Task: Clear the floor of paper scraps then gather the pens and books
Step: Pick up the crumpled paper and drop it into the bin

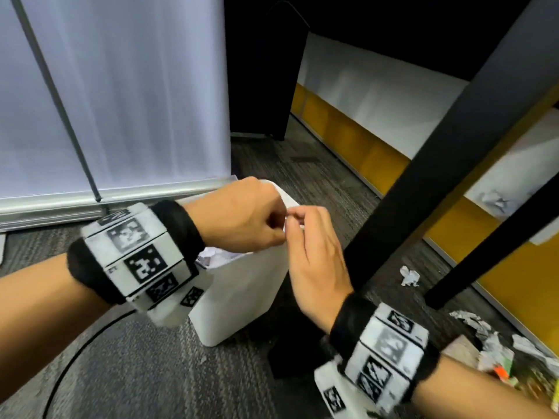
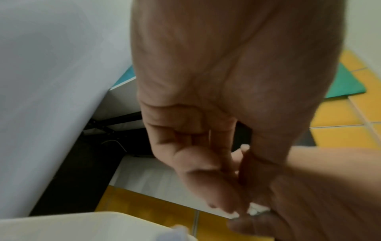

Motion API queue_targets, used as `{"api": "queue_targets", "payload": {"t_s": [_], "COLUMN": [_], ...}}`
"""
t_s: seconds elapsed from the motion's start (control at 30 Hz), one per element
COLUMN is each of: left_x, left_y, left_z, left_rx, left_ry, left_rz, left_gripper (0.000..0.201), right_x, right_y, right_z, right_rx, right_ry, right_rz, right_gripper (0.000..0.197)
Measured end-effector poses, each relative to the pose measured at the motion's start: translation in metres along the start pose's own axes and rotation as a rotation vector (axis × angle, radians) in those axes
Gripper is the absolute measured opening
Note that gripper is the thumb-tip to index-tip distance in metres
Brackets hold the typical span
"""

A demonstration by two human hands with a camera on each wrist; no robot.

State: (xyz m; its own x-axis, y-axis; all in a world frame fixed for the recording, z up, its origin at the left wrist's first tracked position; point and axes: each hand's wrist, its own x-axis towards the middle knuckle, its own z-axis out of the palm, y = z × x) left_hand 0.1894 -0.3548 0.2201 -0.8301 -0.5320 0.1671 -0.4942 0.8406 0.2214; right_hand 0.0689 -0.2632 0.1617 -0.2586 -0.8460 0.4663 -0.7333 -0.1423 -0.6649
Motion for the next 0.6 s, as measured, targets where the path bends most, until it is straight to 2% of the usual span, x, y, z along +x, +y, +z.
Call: {"api": "queue_targets", "payload": {"t_s": [0.17, 0.27, 0.33, 0.43, 0.6], "left_x": [-0.027, -0.027, -0.019, 0.005, 0.067], "left_y": [0.06, 0.088, 0.111, 0.148, 0.195], "left_z": [0.043, 0.089, 0.116, 0.152, 0.204], "left_rx": [-0.033, -0.033, -0.063, -0.143, -0.219], "left_ry": [-0.294, -0.405, -0.476, -0.564, -0.648], "left_rz": [0.116, 0.089, 0.078, 0.073, 0.083], "left_gripper": [0.024, 0.033, 0.03, 0.023, 0.021], "right_x": [-0.079, -0.109, -0.122, -0.137, -0.155], "right_y": [0.04, 0.081, 0.11, 0.158, 0.219], "right_z": [-0.051, -0.086, -0.111, -0.148, -0.219], "right_rx": [0.031, -0.046, -0.145, -0.329, -0.568], "right_ry": [-0.379, -0.574, -0.67, -0.767, -0.861], "right_rz": [-0.029, 0.019, 0.07, 0.193, 0.515], "right_gripper": [0.037, 0.035, 0.031, 0.035, 0.041]}}
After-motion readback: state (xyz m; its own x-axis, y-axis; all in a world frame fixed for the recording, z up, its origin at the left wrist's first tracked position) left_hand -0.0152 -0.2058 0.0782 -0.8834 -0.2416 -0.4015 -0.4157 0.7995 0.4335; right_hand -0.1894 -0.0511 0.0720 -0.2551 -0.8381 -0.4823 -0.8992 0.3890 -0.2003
